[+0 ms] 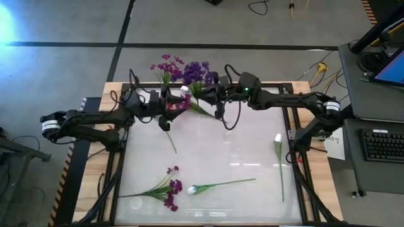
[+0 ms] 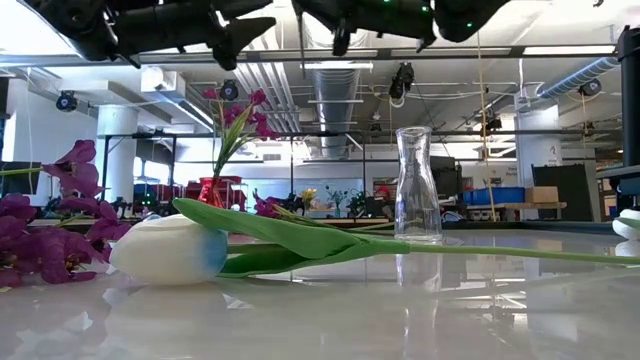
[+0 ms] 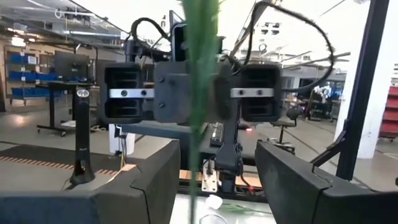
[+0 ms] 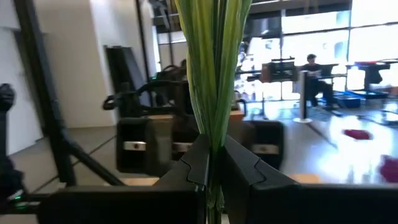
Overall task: Sort flowers into vase by color
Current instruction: Put the purple flowers into the red vase
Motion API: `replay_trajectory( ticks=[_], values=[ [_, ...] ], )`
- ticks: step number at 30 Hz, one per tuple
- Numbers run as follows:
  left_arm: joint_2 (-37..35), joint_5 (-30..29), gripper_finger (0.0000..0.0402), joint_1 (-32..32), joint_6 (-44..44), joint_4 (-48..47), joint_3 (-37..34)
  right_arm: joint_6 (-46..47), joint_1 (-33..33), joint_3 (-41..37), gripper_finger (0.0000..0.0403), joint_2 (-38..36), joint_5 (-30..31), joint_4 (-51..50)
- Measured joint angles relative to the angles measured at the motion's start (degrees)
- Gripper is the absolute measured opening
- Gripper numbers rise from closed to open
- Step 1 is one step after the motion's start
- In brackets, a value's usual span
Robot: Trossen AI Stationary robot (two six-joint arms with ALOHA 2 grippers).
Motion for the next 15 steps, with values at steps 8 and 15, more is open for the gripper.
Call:
replay_trajectory(
  ticks=[8,15],
  values=[
    [1.43,-2.80,0.0194,0.02,0.02,-0.50,0.36,-1.42,2.07,0.68,0.0018,0.57,-0.01,0.29],
    [5.74,0.17,0.0194,-0.59,-0.38,-0.54,3.35,-3.26,2.97,0.66,0.0018,3.00,0.78,5.02]
  ],
)
